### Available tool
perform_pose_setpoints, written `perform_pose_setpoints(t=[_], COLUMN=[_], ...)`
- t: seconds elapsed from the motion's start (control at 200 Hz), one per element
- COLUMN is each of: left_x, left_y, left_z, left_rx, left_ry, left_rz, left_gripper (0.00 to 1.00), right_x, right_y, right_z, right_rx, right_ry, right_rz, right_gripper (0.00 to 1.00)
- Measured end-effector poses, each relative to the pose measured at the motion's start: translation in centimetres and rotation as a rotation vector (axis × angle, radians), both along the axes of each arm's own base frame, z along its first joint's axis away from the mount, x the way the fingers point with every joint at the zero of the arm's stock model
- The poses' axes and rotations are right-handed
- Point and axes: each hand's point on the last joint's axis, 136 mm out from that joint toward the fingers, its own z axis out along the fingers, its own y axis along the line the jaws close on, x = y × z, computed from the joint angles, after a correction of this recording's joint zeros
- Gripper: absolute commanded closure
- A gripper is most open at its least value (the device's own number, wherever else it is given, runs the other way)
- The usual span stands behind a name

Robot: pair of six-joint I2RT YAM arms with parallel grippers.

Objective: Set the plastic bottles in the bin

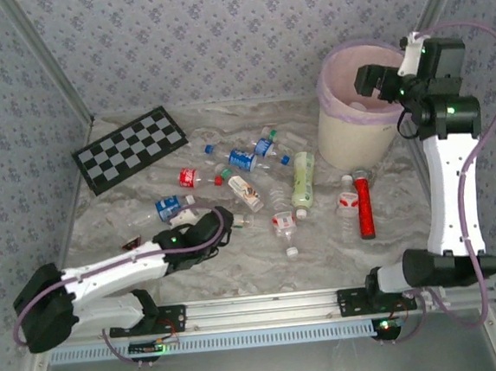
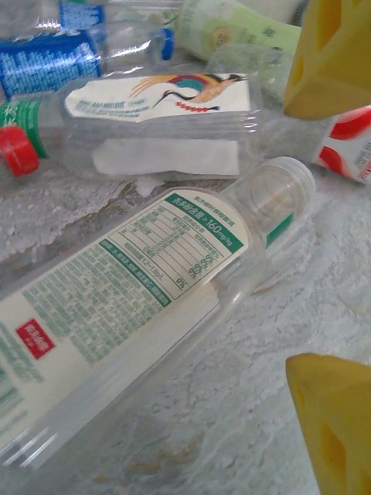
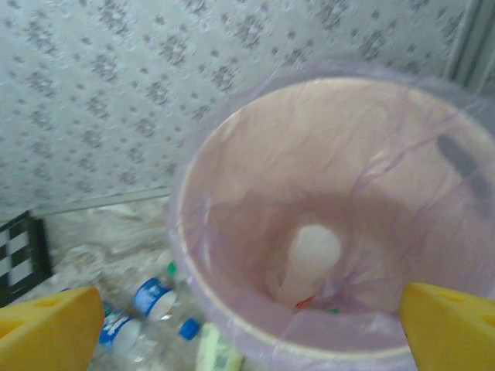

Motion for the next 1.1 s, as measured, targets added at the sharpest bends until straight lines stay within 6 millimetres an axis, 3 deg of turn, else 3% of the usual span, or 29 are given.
perform_pose_setpoints(t=[0.17,0.27,0.56,0.685,0.755,0.9,1.099], left_x=[1.1,1.5,2.7,3.1,3.0,3.1,3.0], left_y=[-2.2,-3.4,-5.7,-5.9,-6.0,-6.3,-7.1], left_z=[-1.6,-2.8,-5.5,-7.1,-7.1,-7.0,-5.7], left_rx=[-0.018,-0.032,-0.040,-0.034,-0.036,-0.027,0.001], left_ry=[0.033,0.054,0.087,0.103,0.107,0.118,0.105], left_rz=[0.072,0.102,0.146,0.163,0.165,0.157,0.128], left_gripper=[0.29,0.35,0.37,0.63,0.71,0.81,0.90], right_x=[-1.6,-2.7,-6.4,-6.5,-6.4,-6.4,-7.0], right_y=[1.4,2.4,3.8,4.0,3.9,3.9,4.3], right_z=[-2.8,-3.5,-0.7,-0.9,-1.5,-2.5,-2.3], right_rx=[0.122,0.172,0.206,0.211,0.215,0.221,0.229], right_ry=[0.057,0.066,-0.045,-0.047,-0.032,-0.009,-0.020], right_rz=[0.061,0.095,0.145,0.153,0.150,0.146,0.167], right_gripper=[0.00,0.00,0.00,0.00,0.00,0.00,0.00])
